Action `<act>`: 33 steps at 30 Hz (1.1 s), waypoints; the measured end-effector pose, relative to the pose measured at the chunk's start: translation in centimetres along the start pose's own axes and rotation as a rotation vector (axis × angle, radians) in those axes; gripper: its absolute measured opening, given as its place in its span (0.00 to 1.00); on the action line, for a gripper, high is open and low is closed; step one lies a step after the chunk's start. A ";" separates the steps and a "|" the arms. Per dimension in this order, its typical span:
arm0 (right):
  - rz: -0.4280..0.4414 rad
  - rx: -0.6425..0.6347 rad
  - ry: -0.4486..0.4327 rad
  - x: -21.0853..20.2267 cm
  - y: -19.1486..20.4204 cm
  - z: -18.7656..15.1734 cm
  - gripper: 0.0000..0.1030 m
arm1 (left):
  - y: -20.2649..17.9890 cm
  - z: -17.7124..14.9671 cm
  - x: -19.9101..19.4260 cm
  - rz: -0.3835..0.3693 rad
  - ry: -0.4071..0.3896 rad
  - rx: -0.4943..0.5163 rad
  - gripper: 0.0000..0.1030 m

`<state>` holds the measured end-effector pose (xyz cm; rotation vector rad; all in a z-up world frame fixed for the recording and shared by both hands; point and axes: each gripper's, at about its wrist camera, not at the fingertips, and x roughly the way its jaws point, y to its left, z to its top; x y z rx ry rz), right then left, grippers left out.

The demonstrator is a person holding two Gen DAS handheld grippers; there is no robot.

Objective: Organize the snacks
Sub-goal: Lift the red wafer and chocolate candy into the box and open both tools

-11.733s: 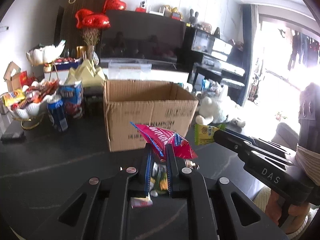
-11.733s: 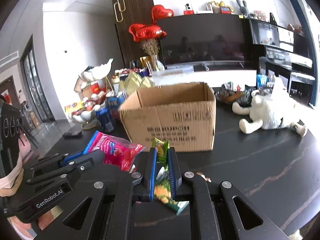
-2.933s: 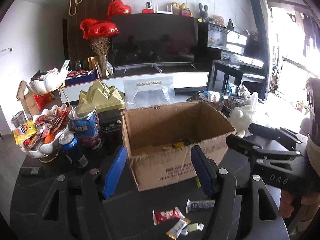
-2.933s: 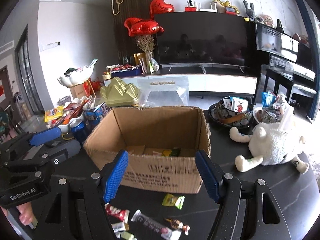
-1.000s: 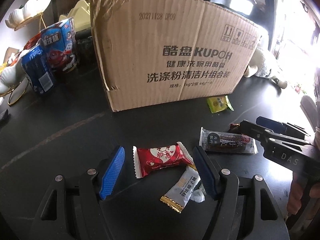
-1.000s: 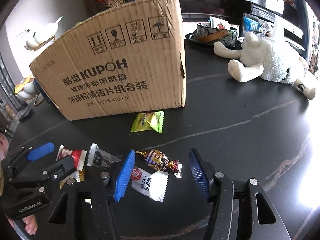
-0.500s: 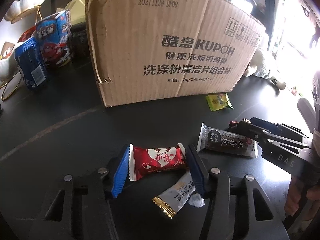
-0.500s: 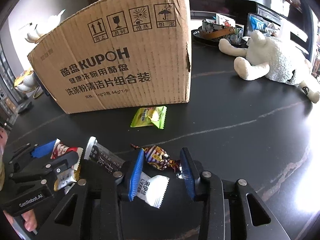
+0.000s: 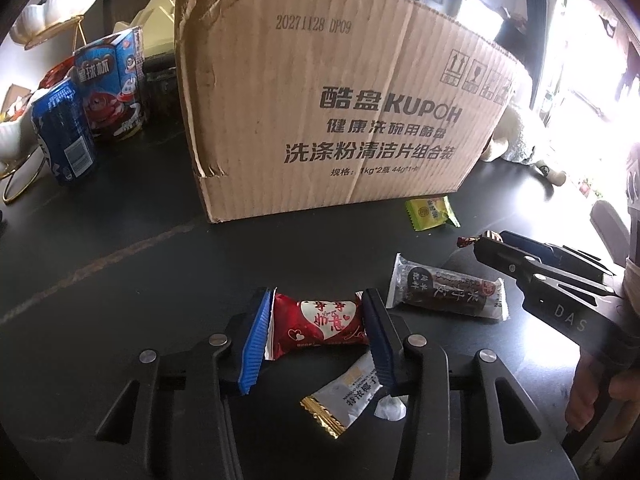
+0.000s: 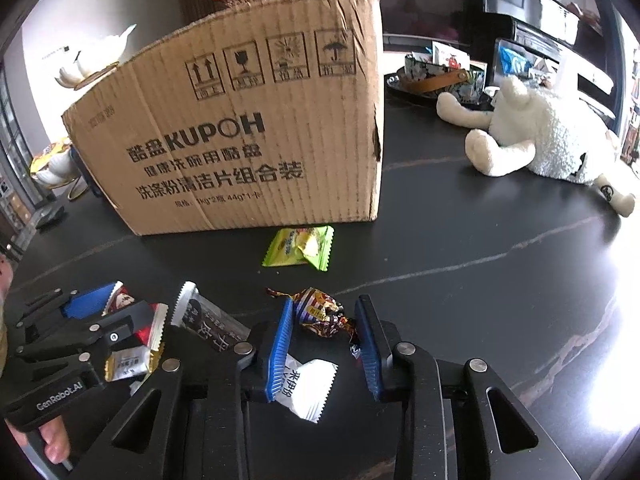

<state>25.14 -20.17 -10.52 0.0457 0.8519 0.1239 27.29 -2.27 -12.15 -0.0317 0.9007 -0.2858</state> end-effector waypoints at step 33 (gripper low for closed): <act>0.130 -0.023 -0.228 -8.1 2.4 4.0 0.32 | -0.8 3.9 -10.5 0.020 -0.251 -0.001 0.43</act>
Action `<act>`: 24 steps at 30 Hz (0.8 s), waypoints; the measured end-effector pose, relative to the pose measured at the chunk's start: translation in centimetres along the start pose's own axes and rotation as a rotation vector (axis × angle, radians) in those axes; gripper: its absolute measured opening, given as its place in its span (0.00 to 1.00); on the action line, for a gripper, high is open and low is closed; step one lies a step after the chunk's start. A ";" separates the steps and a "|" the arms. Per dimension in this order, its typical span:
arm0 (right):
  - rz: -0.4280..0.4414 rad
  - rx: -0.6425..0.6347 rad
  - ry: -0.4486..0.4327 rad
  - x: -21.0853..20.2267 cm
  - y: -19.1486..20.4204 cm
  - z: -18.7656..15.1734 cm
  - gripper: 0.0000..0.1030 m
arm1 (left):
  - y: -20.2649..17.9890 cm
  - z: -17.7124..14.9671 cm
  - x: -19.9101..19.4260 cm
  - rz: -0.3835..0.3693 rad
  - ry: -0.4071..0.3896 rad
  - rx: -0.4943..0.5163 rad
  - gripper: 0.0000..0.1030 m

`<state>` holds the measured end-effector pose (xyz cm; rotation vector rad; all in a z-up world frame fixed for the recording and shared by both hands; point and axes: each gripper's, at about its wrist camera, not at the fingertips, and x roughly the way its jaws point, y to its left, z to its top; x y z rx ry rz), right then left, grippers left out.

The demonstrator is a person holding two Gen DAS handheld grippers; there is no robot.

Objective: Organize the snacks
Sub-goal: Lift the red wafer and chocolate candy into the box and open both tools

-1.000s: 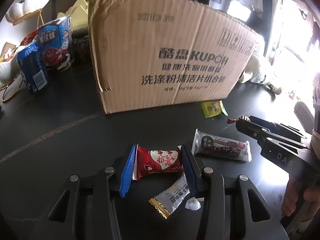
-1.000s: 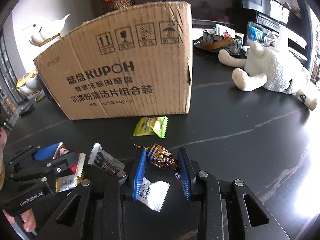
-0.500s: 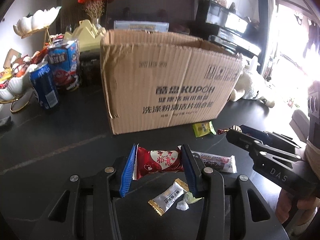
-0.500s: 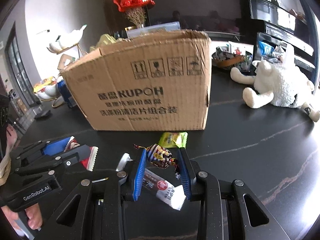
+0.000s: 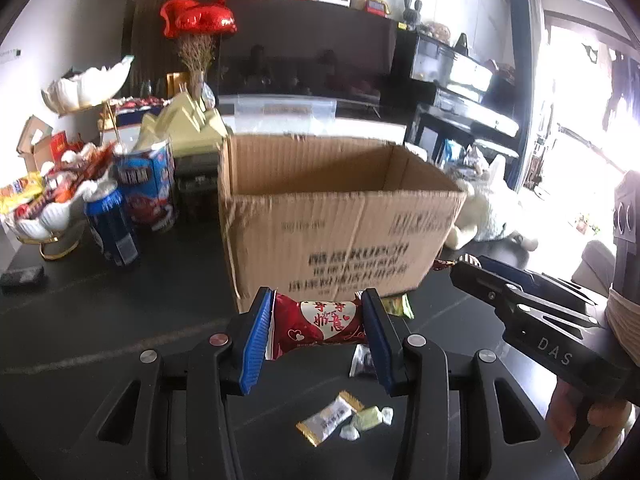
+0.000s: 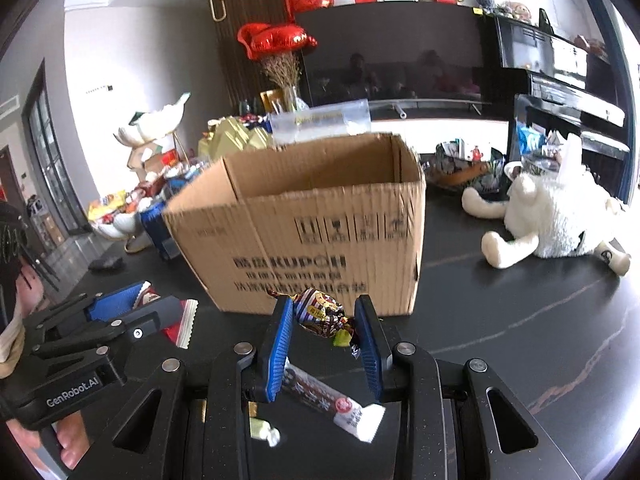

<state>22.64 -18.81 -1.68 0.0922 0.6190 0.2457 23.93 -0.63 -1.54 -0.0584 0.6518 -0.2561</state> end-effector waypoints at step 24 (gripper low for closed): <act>0.043 -0.042 -0.092 -0.4 1.0 9.1 0.33 | 0.3 8.8 -1.4 0.003 -0.106 0.013 0.43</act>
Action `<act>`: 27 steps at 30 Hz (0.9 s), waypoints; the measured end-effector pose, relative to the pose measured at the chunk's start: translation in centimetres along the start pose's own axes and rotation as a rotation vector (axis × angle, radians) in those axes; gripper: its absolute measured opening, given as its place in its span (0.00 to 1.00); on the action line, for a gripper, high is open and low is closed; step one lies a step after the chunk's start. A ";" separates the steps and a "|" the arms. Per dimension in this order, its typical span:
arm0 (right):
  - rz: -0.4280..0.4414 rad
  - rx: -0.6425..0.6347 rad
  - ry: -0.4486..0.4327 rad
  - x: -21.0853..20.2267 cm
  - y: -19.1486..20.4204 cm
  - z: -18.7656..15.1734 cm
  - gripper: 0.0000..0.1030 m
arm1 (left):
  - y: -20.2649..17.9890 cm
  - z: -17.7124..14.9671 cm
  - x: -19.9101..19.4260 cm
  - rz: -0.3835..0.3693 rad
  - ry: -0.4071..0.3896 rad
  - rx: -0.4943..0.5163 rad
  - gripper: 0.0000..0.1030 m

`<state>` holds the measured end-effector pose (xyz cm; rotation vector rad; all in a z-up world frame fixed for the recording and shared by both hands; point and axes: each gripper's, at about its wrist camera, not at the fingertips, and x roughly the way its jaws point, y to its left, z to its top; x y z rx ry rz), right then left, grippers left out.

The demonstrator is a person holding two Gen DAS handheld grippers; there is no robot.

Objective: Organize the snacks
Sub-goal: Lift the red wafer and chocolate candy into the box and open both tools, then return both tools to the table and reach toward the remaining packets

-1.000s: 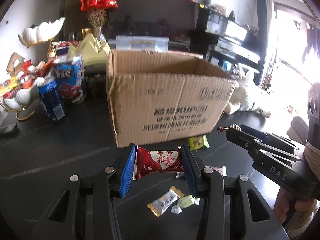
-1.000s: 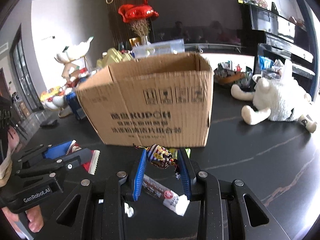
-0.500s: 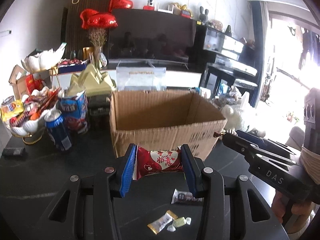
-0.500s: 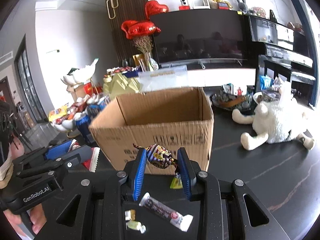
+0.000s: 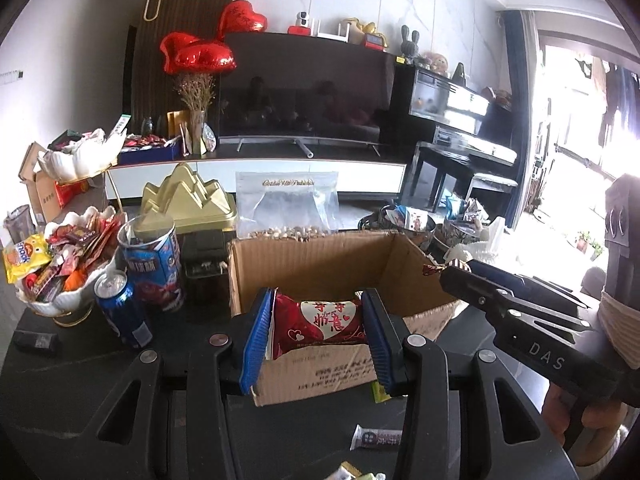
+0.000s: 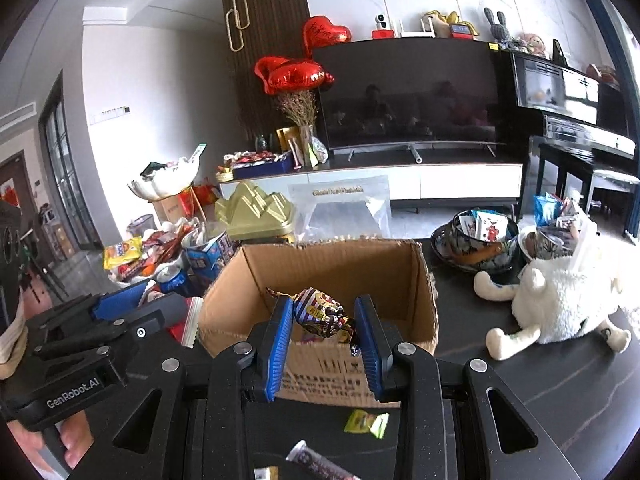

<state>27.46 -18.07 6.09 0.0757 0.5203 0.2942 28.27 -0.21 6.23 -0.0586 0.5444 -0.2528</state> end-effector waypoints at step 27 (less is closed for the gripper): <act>-0.045 -0.047 0.038 4.1 -0.1 0.6 0.49 | 1.2 1.0 3.3 0.084 0.006 0.022 0.58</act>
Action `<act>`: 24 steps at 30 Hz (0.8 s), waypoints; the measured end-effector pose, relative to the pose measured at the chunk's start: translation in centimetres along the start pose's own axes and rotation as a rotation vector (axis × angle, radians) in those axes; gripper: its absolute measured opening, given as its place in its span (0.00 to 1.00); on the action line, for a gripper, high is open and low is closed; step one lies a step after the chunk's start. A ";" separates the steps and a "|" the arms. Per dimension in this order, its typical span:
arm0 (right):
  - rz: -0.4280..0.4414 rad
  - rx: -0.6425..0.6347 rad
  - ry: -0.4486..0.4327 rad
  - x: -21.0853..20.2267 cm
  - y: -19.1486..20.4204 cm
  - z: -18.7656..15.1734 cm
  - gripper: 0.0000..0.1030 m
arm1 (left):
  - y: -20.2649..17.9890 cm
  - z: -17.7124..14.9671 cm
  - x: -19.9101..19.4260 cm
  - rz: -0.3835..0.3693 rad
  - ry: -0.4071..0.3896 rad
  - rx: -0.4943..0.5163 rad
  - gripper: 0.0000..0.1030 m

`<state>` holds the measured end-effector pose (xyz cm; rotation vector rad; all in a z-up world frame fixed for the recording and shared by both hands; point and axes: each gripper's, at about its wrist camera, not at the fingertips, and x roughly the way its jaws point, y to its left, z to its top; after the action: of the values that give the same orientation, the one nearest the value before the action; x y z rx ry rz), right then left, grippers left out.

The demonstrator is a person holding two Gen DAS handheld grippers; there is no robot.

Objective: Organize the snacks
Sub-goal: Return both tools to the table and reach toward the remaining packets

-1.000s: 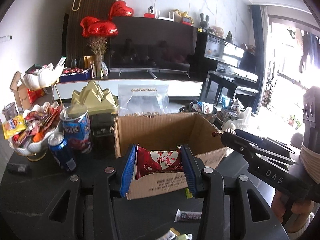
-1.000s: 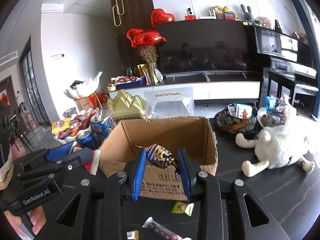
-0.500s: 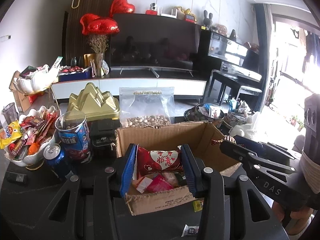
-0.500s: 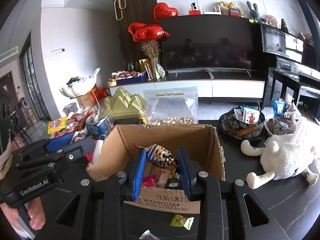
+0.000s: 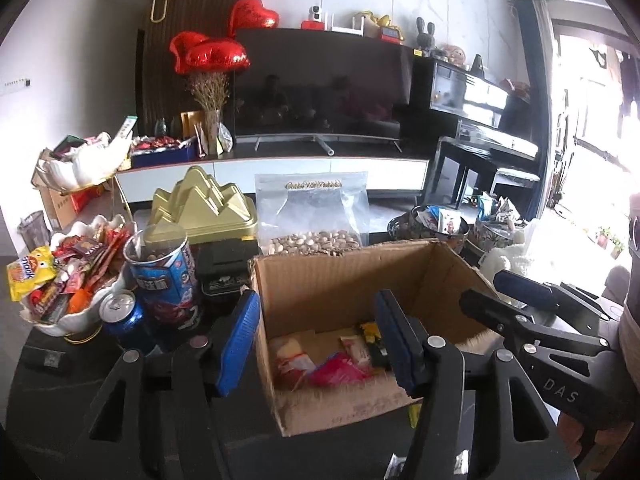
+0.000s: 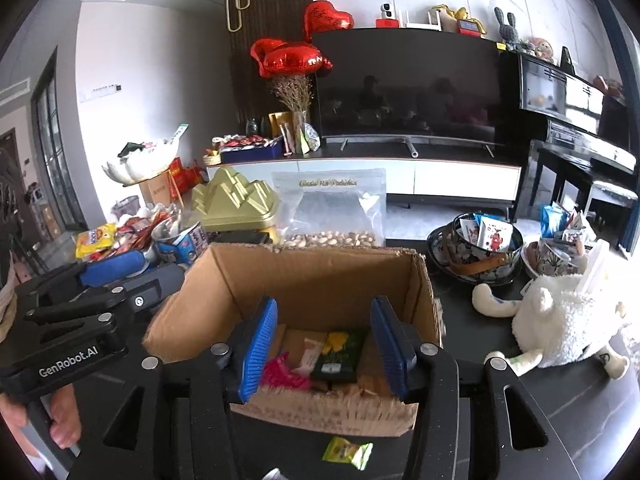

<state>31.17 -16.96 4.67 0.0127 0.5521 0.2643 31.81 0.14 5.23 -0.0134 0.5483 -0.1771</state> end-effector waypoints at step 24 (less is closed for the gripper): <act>0.051 -0.005 -0.015 -7.8 1.4 -6.0 0.55 | -2.1 -7.6 -9.2 0.014 -0.057 0.068 0.61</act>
<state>21.33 -17.94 3.75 0.0241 0.5368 0.3155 19.82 -0.07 3.60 0.0518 0.4851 -0.1808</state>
